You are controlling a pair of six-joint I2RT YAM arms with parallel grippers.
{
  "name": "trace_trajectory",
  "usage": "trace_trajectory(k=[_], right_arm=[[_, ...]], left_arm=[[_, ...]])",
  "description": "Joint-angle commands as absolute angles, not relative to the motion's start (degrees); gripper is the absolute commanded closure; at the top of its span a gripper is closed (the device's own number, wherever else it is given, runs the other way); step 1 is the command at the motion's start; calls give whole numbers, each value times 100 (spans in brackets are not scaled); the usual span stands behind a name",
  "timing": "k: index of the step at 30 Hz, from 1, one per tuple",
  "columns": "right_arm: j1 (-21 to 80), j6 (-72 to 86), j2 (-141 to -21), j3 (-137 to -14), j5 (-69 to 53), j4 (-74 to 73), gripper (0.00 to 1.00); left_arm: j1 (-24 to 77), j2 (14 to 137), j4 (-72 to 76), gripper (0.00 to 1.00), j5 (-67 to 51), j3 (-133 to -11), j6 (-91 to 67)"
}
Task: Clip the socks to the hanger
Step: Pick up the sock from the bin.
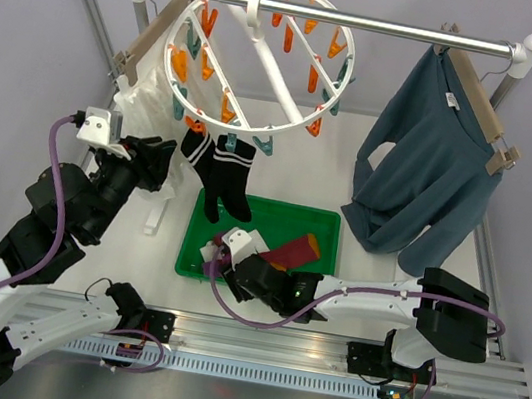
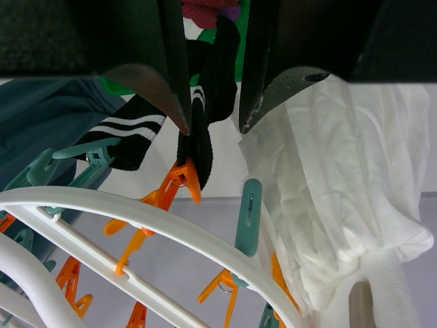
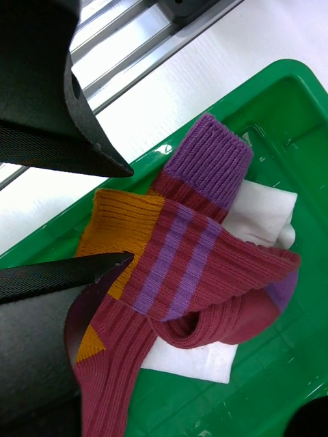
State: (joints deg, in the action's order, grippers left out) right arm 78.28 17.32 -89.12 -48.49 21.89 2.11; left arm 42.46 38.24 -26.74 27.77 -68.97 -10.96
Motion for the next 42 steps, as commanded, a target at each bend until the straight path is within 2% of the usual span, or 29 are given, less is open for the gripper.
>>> trace_trajectory(k=[1,5,8,9,11,12,14,15,18,30,38,42], right_arm=[[7866,1758,-8930,-5010,2215,264,46],[7866,1811,-8894,-4913,2188,255,50],[7857,1793,-8930,-4922,2136,246,59],[7866,1802,-8947,-4922,2101,246,65],[7866,1802,-8965,-4931,2092,237,69],[7866,1802,-8965,-4931,2092,229,75],[7866,1810,-8930,-4931,2101,202,82],[7866,1811,-8921,-4922,2118,193,90],[7866,1811,-8790,-4957,2275,88,100],[7884,1740,-7480,-5150,2821,-711,100],[7910,1494,-6961,-5765,3006,-1520,100],[7910,1257,-6917,-6266,3006,-2021,100]], left_arm=[[4228,3788,-2725,60,2558,-6908,-1239],[4228,3788,-2760,60,2479,-6899,-1257],[4228,3797,-2760,60,2391,-6899,-1266],[4228,3797,-2768,60,2365,-6899,-1266],[4228,3788,-2769,60,2277,-6891,-1257],[4228,3788,-2769,60,2242,-6882,-1222],[4228,3762,-2760,60,2119,-6873,-1187],[4228,3753,-2760,60,2040,-6847,-1169],[4228,3665,-2664,59,1698,-6751,-1099],[4228,3717,-2197,51,-867,-6170,-730],[4228,4499,-2883,48,-1827,-6451,-282],[4228,4465,-2795,47,-2399,-6241,-255]])
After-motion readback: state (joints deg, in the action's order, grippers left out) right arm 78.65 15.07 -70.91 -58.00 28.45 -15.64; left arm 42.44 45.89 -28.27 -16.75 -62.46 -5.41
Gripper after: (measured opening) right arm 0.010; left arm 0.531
